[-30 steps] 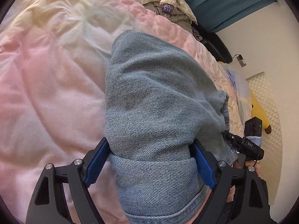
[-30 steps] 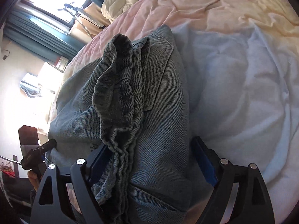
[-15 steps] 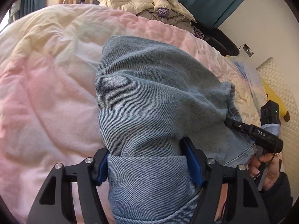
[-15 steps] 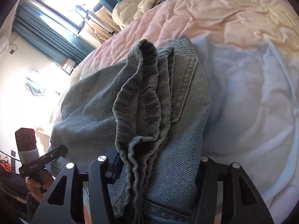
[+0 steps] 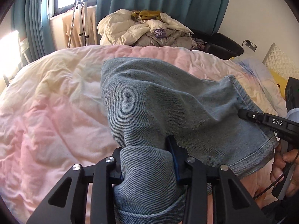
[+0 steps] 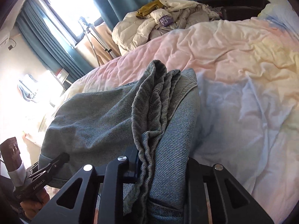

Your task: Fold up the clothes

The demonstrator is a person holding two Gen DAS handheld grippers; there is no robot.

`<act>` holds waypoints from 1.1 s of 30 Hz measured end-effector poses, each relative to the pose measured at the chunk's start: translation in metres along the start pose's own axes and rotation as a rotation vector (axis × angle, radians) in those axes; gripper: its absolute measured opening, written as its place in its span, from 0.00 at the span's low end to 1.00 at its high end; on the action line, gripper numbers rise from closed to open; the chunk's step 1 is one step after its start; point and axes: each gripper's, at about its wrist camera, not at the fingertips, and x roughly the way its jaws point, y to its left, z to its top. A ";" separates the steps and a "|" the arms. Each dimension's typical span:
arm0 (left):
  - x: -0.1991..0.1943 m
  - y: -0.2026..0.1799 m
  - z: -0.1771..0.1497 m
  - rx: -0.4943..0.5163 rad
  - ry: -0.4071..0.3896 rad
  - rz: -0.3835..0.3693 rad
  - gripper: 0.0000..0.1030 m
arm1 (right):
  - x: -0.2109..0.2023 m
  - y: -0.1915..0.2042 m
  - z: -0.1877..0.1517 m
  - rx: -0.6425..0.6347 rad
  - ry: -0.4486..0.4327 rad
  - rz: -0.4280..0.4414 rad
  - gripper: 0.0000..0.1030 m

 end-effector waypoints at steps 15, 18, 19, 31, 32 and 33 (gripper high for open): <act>-0.071 -0.156 0.060 0.188 -0.099 -0.121 0.35 | -0.178 -0.077 0.047 0.051 -0.176 -0.047 0.19; -0.079 -0.194 0.071 0.207 -0.108 -0.164 0.35 | -0.216 -0.097 0.057 0.056 -0.213 -0.071 0.19; -0.080 -0.206 0.074 0.213 -0.110 -0.178 0.35 | -0.228 -0.105 0.060 0.060 -0.225 -0.080 0.19; -0.052 -0.356 0.076 0.348 -0.099 -0.289 0.35 | -0.304 -0.231 0.049 0.157 -0.324 -0.193 0.19; -0.044 -0.365 0.075 0.357 -0.090 -0.299 0.35 | -0.305 -0.242 0.046 0.168 -0.330 -0.203 0.19; -0.036 -0.375 0.073 0.367 -0.082 -0.309 0.35 | -0.307 -0.252 0.043 0.179 -0.335 -0.214 0.19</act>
